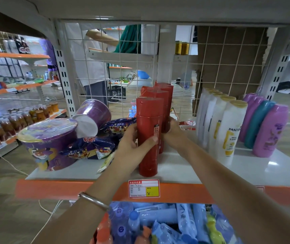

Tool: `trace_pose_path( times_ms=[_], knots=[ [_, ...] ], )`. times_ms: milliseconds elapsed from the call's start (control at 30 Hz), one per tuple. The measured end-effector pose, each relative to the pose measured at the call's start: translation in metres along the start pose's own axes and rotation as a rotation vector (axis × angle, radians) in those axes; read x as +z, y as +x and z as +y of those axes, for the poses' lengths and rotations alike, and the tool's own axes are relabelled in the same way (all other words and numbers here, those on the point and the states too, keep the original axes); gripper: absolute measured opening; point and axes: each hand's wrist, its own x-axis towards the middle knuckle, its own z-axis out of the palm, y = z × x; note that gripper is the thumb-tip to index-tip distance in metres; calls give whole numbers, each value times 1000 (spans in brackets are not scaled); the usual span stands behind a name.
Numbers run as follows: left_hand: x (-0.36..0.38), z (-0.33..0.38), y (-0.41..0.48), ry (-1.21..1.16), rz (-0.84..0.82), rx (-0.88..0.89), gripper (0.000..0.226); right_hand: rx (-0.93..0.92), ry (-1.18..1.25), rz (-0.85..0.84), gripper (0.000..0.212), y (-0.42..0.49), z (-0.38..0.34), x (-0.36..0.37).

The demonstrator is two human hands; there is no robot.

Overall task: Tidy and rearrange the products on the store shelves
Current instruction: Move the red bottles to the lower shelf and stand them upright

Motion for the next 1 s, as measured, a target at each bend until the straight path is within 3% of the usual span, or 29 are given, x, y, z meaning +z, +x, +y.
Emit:
trace_pose_path(
  times_ms=[200,267,367,500,600,767,1000],
  knots=[
    [12,-10,15,-14,30,-70,92,109,-8,80,67,9,14,18],
    [12,-14,16,-18,30,-75,90,122,96,132,65,6,9,24],
    [12,-17,14,-41,5,-68,77,81,64,206,92,14,21,32],
    [5,-15,13,-195,-101,-78,92,154,-86,207,93,17,27,32],
    [4,-2,19,-423,-154,-52,70,159,-125,211,109,17,25,32],
    [12,4,39,-484,-29,-56,69,96,-126,253,103,15,28,23],
    [16,-2,57,-461,77,-159,69,16,-76,192,119,19,29,29]
  ],
)
